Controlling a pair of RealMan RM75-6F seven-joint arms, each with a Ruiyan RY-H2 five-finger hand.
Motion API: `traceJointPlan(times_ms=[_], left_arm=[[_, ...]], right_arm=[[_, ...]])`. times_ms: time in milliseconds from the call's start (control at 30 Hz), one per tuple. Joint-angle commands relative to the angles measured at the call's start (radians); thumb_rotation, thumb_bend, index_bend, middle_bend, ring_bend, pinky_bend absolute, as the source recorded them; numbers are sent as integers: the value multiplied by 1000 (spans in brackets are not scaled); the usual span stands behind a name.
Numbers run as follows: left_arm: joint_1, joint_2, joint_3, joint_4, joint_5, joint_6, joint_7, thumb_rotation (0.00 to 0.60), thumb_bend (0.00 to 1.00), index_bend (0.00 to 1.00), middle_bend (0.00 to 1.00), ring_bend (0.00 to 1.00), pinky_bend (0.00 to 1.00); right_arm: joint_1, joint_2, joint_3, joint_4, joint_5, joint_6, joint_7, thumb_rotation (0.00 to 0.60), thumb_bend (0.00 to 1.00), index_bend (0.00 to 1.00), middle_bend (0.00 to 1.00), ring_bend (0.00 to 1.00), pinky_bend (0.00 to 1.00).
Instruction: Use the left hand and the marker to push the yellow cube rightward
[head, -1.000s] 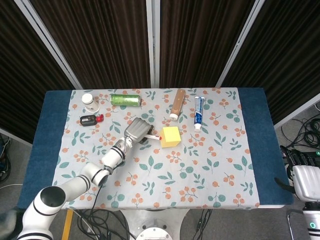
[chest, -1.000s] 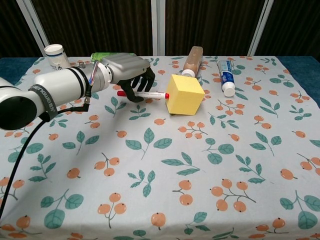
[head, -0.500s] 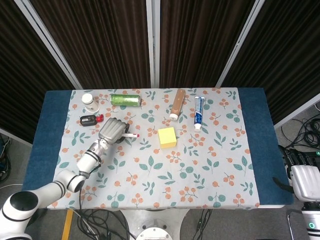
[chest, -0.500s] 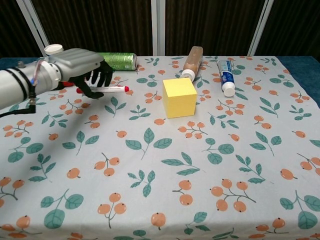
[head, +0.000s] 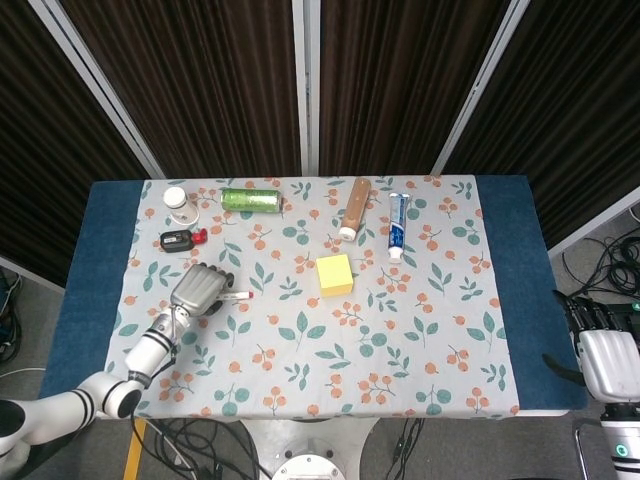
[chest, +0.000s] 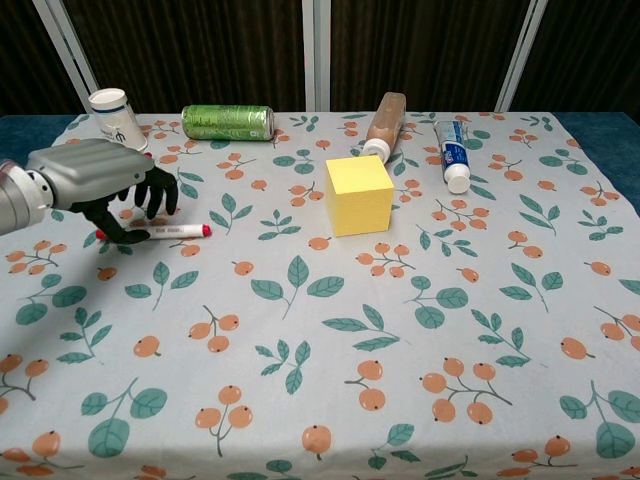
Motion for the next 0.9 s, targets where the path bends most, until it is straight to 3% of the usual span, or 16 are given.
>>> traceJointPlan(times_ms=[33, 133, 400, 633, 900], left_arm=[[26, 38, -14, -82, -55, 14, 50, 600, 317, 311, 408, 321, 410], [52, 79, -28, -140, -65, 66, 51, 600, 280, 271, 361, 289, 388], [196, 240, -42, -279, -45, 289, -45, 600, 226, 267, 359, 287, 348], [359, 348, 10, -373, 3, 484, -90, 600, 210, 266, 305, 226, 340], [485, 380, 61, -427, 71, 631, -95, 600, 206, 266, 300, 222, 335]], right_arm=[[-3, 0, -1, 2, 1, 4, 5, 600, 59, 93, 204, 135, 166], [-6, 0, -1, 8, 3, 7, 15, 600, 60, 93, 204, 134, 166], [-4, 2, 5, 31, 16, 2, 44, 600, 60, 91, 200, 132, 166], [3, -6, 9, 44, 21, -9, 51, 600, 59, 65, 165, 95, 148], [16, -26, 7, 40, 16, -25, 35, 600, 60, 66, 154, 94, 141]])
